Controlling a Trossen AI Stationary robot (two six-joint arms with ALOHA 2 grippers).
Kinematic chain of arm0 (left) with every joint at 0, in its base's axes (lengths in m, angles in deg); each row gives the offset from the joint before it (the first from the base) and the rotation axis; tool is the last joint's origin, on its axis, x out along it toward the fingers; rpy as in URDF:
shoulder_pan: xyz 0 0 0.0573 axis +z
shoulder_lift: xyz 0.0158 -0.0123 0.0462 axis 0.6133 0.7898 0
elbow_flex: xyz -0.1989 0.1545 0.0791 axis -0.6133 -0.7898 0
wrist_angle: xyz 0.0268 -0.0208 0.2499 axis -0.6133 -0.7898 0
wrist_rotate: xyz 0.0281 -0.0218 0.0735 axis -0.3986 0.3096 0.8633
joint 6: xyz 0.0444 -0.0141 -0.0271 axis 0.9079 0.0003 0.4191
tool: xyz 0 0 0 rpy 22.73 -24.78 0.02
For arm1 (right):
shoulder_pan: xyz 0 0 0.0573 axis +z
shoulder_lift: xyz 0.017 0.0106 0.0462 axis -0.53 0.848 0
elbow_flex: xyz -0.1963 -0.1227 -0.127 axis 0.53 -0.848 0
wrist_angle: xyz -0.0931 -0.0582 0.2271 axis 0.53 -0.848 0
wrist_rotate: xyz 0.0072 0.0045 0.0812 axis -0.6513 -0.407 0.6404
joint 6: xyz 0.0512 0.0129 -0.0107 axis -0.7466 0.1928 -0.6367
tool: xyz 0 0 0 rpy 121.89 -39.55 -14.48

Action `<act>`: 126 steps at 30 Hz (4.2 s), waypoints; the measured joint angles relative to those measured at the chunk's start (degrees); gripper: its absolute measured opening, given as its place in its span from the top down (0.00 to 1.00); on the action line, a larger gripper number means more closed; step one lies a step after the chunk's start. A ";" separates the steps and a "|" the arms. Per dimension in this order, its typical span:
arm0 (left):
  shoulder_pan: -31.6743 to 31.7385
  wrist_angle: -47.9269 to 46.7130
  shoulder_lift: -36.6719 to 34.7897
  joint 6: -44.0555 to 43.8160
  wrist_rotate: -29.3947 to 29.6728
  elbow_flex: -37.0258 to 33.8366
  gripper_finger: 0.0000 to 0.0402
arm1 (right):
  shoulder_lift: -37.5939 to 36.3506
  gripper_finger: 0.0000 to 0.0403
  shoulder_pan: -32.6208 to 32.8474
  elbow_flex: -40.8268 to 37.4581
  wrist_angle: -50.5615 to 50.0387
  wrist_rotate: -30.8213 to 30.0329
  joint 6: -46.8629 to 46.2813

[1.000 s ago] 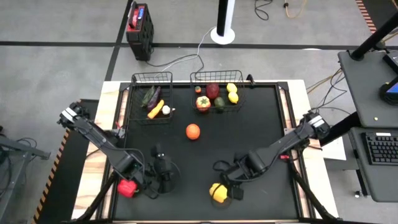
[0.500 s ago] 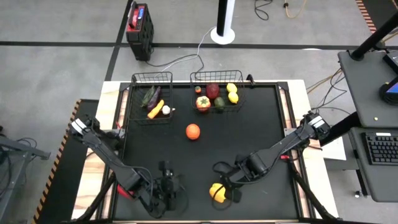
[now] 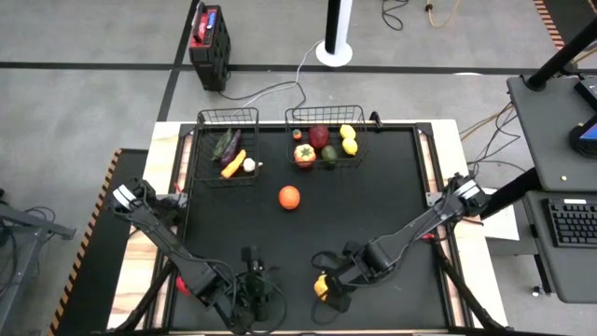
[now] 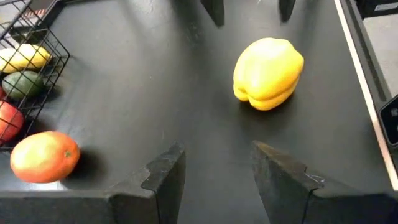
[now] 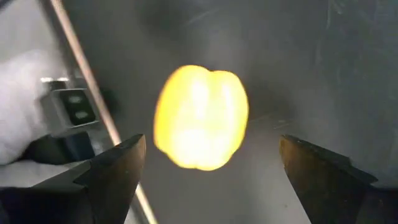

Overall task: Sort produce into baskets
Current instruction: Put the yellow bell pepper into the left black wire basket

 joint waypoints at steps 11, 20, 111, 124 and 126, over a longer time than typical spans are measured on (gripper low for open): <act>-0.26 0.43 -0.15 -0.96 1.36 -0.51 0.59 | 9.74 0.11 0.11 10.89 -10.14 -0.59 1.05; -0.25 0.40 -0.22 -0.96 1.38 -0.55 0.59 | 16.06 0.11 0.13 19.76 -13.70 1.25 2.00; -1.97 74.88 -23.74 36.12 7.90 -40.07 0.27 | -4.66 0.19 -5.64 -28.36 89.87 -14.33 64.54; 0.21 74.98 -17.99 38.27 7.26 -35.28 0.15 | -4.77 0.19 -5.64 -28.62 90.99 -17.15 73.72; 0.67 74.93 -17.88 38.10 7.09 -35.35 0.15 | -4.80 0.19 -5.64 -28.28 90.99 -17.20 74.60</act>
